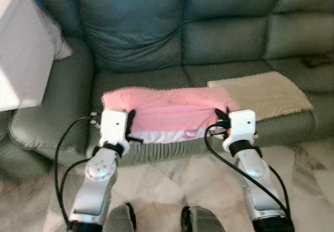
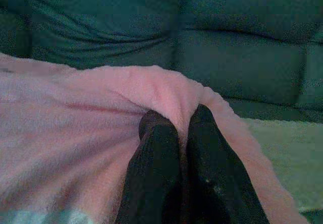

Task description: Move the pillow to the sofa

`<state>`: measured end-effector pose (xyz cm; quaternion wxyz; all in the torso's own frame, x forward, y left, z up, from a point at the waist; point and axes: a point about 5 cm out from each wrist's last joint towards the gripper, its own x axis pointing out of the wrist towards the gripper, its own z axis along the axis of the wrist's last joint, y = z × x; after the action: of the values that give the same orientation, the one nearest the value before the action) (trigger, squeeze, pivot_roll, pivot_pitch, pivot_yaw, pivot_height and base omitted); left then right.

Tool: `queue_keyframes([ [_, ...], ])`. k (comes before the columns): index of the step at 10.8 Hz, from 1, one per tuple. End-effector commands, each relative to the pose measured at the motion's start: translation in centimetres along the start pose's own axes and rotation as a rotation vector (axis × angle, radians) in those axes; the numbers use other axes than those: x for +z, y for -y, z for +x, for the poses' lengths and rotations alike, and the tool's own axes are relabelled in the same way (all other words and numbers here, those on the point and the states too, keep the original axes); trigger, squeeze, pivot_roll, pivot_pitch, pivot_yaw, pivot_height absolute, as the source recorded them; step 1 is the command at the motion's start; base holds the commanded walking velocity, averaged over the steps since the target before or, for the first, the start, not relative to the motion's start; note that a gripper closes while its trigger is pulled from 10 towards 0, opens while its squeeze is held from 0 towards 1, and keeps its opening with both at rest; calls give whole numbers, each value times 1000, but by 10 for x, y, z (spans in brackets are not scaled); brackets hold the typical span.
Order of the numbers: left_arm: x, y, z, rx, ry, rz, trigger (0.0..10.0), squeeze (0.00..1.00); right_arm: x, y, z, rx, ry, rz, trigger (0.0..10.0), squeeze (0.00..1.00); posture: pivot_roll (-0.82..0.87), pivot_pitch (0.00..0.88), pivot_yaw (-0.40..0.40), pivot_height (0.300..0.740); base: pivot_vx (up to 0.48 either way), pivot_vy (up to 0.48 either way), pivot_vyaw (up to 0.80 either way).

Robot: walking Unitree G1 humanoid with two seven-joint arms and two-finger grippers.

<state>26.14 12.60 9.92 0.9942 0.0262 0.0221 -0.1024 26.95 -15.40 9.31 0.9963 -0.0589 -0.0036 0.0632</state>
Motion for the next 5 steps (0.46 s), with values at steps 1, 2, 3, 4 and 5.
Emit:
queue_keyframes([
  [1,5,-2,-1,17,29,14,10000,0,6,-3,1,12,33,0,10000,0,-45,140,-50,740,0,0,781],
  [2,5,-1,-2,14,30,10,10000,0,4,-1,-1,5,26,4,10000,0,-49,137,-50,740,0,0,0],
  [3,4,0,-2,11,29,10,10000,0,4,-1,-2,8,23,7,10000,0,-51,135,-51,740,0,0,0],
  [4,4,0,-1,8,33,10,10000,0,3,-2,-3,18,22,6,10000,0,-51,133,-53,740,0,0,0],
  [5,5,-1,0,9,35,10,10000,0,4,-3,-3,21,24,5,10000,0,-50,133,-52,740,240,0,0],
])
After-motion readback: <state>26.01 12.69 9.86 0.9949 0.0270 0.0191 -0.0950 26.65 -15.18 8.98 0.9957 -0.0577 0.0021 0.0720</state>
